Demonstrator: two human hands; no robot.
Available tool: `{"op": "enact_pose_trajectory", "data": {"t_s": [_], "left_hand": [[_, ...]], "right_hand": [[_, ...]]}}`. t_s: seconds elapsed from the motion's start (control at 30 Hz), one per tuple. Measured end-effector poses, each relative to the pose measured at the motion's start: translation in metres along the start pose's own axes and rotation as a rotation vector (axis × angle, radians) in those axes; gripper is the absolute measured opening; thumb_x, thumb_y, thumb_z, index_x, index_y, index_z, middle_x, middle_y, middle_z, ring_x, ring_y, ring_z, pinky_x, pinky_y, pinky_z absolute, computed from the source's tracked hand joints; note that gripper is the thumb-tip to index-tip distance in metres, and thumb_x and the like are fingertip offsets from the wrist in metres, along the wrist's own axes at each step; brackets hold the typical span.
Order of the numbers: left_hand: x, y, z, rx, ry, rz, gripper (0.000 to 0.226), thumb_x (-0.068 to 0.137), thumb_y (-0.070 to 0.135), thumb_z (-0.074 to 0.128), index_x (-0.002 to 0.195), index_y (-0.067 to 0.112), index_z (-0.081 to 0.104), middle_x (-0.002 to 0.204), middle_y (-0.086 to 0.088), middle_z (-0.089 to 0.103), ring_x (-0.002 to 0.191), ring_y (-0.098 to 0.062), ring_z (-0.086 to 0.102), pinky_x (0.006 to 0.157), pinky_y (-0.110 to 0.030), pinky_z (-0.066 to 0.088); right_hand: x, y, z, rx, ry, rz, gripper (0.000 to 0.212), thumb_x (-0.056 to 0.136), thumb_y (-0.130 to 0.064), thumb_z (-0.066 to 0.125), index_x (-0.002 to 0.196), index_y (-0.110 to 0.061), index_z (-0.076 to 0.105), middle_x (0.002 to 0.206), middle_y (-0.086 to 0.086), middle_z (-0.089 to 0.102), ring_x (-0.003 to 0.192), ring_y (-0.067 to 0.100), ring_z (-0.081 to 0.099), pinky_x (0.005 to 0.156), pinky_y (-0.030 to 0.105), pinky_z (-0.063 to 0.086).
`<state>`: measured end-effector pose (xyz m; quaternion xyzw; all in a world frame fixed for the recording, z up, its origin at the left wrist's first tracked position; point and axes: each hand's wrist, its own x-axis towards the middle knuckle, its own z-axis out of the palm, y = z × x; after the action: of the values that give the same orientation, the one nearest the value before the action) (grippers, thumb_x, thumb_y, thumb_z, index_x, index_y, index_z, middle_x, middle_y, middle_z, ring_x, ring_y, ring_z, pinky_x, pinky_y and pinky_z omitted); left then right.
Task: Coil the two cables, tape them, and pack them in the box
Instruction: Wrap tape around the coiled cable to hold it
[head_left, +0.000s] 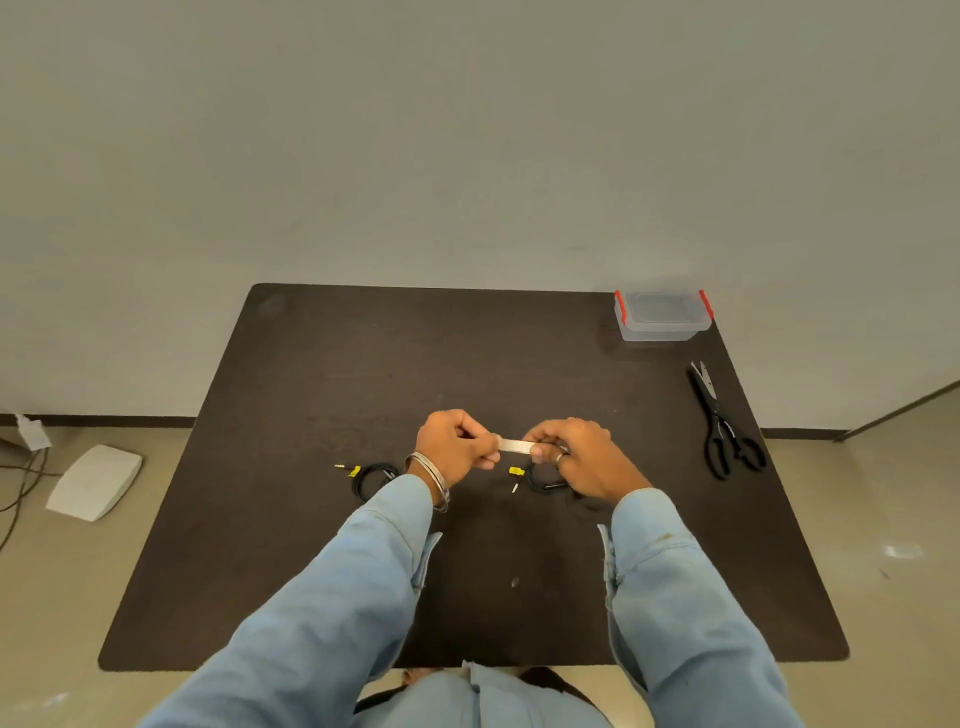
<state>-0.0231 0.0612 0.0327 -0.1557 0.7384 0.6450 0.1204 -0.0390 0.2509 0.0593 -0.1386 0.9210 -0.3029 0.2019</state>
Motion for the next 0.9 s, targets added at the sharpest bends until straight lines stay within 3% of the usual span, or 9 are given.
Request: {"op": "enact_pose_trajectory", "data": {"t_s": [0.1,0.17,0.33,0.5,0.57,0.63,0.7,0.9], "left_hand": [[-0.001,0.007,0.01,-0.137,-0.094,-0.061,0.013,0.077,-0.007,0.069,0.076,0.002,0.06,0.06,-0.011,0.068,0.05,-0.017,0.067,0.049,-0.025,0.057],[-0.001,0.011,0.016,-0.18,-0.126,-0.095,0.01,0.077,-0.009,0.069,0.082,-0.002,0.064,0.06,-0.01,0.068,0.049,-0.015,0.067,0.048,-0.023,0.056],[0.015,0.01,0.021,-0.046,-0.121,-0.022,0.011,0.079,-0.003,0.068,0.09,-0.005,0.07,0.056,-0.003,0.067,0.05,-0.012,0.063,0.055,-0.022,0.057],[0.028,0.011,0.038,0.174,-0.112,0.06,0.007,0.083,0.006,0.067,0.078,0.008,0.071,0.061,-0.005,0.064,0.051,-0.008,0.059,0.053,-0.02,0.051],[0.031,0.014,0.052,0.221,-0.125,0.067,0.009,0.085,0.009,0.065,0.077,0.011,0.069,0.063,-0.004,0.064,0.053,-0.008,0.061,0.055,-0.018,0.052],[0.037,0.016,0.067,0.271,-0.123,0.079,0.01,0.086,0.013,0.064,0.077,0.014,0.067,0.064,-0.002,0.064,0.06,-0.012,0.062,0.058,-0.02,0.053],[0.046,0.018,0.078,0.382,-0.109,0.108,0.011,0.087,0.017,0.063,0.077,0.018,0.066,0.068,0.002,0.064,0.064,-0.013,0.063,0.061,-0.024,0.052],[0.078,0.015,0.106,0.668,-0.072,0.148,0.013,0.085,0.018,0.063,0.077,0.026,0.069,0.089,0.001,0.06,0.082,-0.022,0.064,0.079,-0.036,0.054]], "right_hand": [[-0.008,0.014,-0.011,0.061,-0.032,-0.005,0.025,0.092,-0.018,0.058,0.085,-0.041,0.062,0.078,-0.019,0.061,0.078,0.006,0.054,0.089,0.043,0.04],[-0.012,0.022,-0.017,0.108,-0.044,0.003,0.03,0.09,-0.015,0.06,0.081,-0.044,0.062,0.08,-0.014,0.065,0.079,0.008,0.058,0.087,0.039,0.045],[-0.026,0.053,-0.045,0.212,-0.024,0.013,0.023,0.089,-0.008,0.062,0.087,-0.03,0.068,0.086,-0.003,0.069,0.085,0.014,0.062,0.086,0.031,0.047],[-0.031,0.085,-0.072,0.183,-0.015,0.033,0.015,0.09,-0.012,0.062,0.094,-0.025,0.068,0.103,-0.003,0.066,0.098,0.017,0.06,0.08,0.016,0.044],[-0.028,0.098,-0.079,0.139,-0.008,0.06,0.015,0.09,-0.011,0.062,0.095,-0.024,0.068,0.109,-0.001,0.063,0.102,0.018,0.058,0.081,0.019,0.043],[-0.022,0.112,-0.084,0.092,-0.017,0.11,0.017,0.088,-0.01,0.064,0.093,-0.025,0.069,0.112,0.001,0.061,0.106,0.022,0.056,0.092,0.031,0.044],[-0.012,0.127,-0.087,-0.021,-0.021,0.15,0.017,0.088,-0.01,0.065,0.092,-0.026,0.07,0.113,0.002,0.062,0.11,0.026,0.054,0.102,0.042,0.039],[0.02,0.163,-0.083,-0.302,-0.014,0.202,0.029,0.089,-0.002,0.052,0.094,-0.024,0.07,0.115,-0.001,0.061,0.117,0.017,0.05,0.117,0.045,0.002]]}}
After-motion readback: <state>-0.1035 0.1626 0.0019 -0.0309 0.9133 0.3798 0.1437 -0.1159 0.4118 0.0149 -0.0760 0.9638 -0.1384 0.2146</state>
